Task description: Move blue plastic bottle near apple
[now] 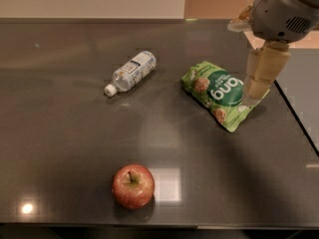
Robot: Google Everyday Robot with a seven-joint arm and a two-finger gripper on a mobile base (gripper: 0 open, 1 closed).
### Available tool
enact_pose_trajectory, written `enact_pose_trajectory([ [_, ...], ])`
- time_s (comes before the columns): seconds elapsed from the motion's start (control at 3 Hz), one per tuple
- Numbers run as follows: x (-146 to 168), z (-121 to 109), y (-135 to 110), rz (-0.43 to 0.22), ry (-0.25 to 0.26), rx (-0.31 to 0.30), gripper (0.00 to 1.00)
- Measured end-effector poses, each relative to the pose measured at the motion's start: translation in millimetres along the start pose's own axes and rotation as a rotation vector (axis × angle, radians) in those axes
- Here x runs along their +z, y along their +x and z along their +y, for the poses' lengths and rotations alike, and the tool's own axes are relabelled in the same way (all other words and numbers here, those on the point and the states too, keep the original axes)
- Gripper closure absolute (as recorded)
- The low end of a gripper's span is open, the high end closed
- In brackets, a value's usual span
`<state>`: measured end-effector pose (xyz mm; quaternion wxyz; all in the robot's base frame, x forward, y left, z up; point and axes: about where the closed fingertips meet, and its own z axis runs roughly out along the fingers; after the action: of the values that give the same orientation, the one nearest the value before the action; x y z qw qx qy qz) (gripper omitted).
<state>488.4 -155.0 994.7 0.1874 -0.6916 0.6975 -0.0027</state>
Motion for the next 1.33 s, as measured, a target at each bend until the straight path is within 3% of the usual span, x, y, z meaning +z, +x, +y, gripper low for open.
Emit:
enact_pose_trajectory([
  [0.67,37.7,-52.4,-88.5,-0.039,0.013,-0.251,0.00],
  [1.33,94.3,-102.6,-134.4,0.008,-0.044,-0.407,0.00],
])
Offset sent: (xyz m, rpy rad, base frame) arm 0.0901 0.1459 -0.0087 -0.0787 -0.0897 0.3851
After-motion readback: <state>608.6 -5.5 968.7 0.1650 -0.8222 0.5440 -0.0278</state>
